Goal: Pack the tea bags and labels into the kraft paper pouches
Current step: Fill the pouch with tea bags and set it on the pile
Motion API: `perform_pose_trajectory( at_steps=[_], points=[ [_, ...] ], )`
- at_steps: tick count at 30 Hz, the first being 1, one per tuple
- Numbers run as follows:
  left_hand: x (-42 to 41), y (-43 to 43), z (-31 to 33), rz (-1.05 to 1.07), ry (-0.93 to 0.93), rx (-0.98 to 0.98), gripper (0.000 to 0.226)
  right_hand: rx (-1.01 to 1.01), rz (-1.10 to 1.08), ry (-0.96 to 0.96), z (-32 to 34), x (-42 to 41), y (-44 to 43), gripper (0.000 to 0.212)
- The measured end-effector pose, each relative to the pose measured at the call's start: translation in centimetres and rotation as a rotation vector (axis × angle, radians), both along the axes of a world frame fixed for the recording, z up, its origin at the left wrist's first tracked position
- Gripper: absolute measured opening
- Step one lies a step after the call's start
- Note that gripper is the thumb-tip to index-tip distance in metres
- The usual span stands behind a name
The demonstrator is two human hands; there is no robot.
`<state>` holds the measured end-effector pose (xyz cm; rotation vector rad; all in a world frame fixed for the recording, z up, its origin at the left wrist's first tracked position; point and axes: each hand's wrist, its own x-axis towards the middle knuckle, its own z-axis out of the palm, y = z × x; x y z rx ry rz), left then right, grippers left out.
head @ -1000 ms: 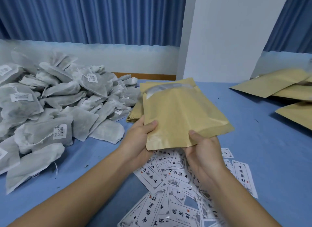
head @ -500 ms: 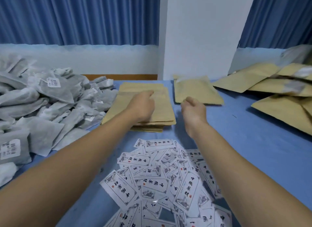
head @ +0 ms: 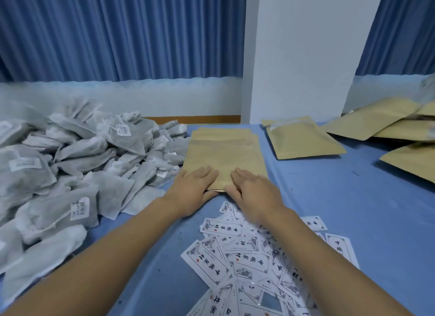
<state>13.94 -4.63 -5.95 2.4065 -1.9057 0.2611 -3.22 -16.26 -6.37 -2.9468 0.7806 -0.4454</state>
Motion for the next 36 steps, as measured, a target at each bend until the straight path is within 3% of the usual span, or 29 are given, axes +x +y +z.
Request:
perform_pose_trajectory(
  at_steps=[4, 10, 14, 17, 19, 20, 22, 24, 26, 29, 31, 36],
  points=[
    [0.4, 1.0, 0.6, -0.092, 0.017, -0.032, 0.054, 0.018, -0.011, 0.107, 0.2, -0.5, 0.7, 0.055],
    [0.9, 2.9, 0.9, -0.148, 0.047, -0.013, 0.064, -0.015, -0.034, 0.139, 0.4, -1.2, 1.5, 0.044],
    [1.4, 3.4, 0.0, -0.139, 0.120, -0.047, 0.041, -0.032, -0.031, 0.113, 0.8, -1.3, 1.8, 0.040],
    [0.2, 3.3, -0.9, -0.111, 0.152, -0.139, 0.038, -0.093, -0.055, 0.148, 1.2, -0.6, 1.7, 0.034],
    [-1.4, 3.4, -1.8, -0.063, 0.136, -0.210, 0.041, -0.110, -0.062, 0.173, 1.7, 0.0, 1.4, 0.015],
    [-2.3, 3.6, -2.1, -0.045, 0.158, -0.300, 0.042, -0.121, -0.071, 0.186, 2.0, 0.1, 1.3, 0.021],
    [-4.3, 4.5, -2.2, -0.042, 0.284, -0.555, 0.038, -0.108, -0.103, 0.178, 2.3, 0.1, 0.9, 0.039],
    [-6.2, 5.7, -2.0, -0.023, 0.492, -0.788, 0.029, -0.110, -0.127, 0.118, 2.7, -0.2, 1.3, 0.040],
    [-7.6, 6.7, -1.7, 0.070, 0.794, -0.884, 0.021, -0.140, -0.111, 0.044, 2.5, -0.4, 2.3, 0.038],
    [-8.5, 7.3, -1.0, 0.241, 1.306, -0.861, 0.010, -0.166, -0.001, -0.144, 1.8, -1.0, 4.0, 0.035],
    [-8.2, 7.5, -0.4, 0.301, 1.526, -0.796, 0.024, -0.156, 0.049, -0.267, 0.9, -1.5, 4.9, 0.033],
    [-7.0, 8.2, 0.0, 0.354, 1.753, -0.727, 0.036, -0.111, 0.295, -0.416, -0.7, -3.0, 6.1, 0.025]
  ],
)
